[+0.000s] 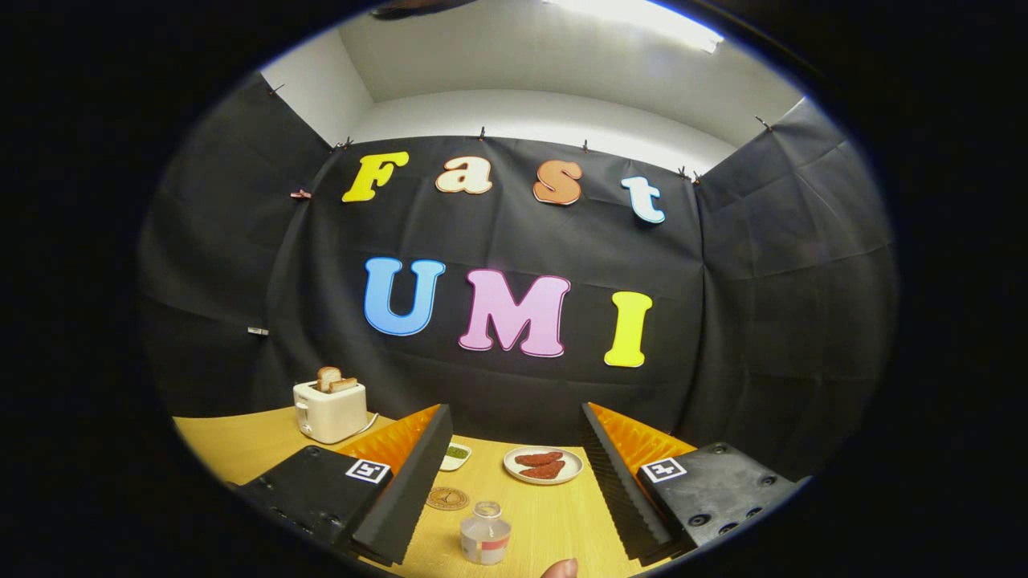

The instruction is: Take the bottle from table, then pour the juice into the cup, finally place the bottle on the coaster

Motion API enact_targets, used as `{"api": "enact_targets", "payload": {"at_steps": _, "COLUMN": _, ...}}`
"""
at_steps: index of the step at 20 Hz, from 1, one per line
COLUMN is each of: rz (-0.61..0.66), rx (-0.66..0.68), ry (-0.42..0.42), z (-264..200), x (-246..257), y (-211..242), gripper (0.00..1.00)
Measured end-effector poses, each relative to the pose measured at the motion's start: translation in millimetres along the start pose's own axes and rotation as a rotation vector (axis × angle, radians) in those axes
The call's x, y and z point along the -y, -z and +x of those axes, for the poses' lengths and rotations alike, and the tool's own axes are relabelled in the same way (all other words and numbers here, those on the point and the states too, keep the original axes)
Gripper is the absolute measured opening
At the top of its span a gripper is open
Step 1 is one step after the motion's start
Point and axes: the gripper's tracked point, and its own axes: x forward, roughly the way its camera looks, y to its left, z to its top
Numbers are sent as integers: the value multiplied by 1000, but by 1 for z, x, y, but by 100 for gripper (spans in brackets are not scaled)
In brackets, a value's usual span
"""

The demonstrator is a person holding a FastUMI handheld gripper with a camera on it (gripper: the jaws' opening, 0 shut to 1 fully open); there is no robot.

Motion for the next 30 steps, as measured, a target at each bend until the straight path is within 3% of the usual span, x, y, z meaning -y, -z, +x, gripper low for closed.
{"api": "enact_targets", "payload": {"at_steps": 15, "rz": 132, "rx": -132, "ry": -28, "z": 4, "x": -21, "y": 159, "gripper": 97}}
{"api": "enact_targets", "payload": {"at_steps": 19, "rz": 95, "rx": -162, "ry": -42, "z": 5, "x": -29, "y": 203, "gripper": 97}}
{"api": "enact_targets", "payload": {"at_steps": 30, "rz": 75, "rx": -219, "ry": -6, "z": 20, "x": -33, "y": 261, "gripper": 97}}
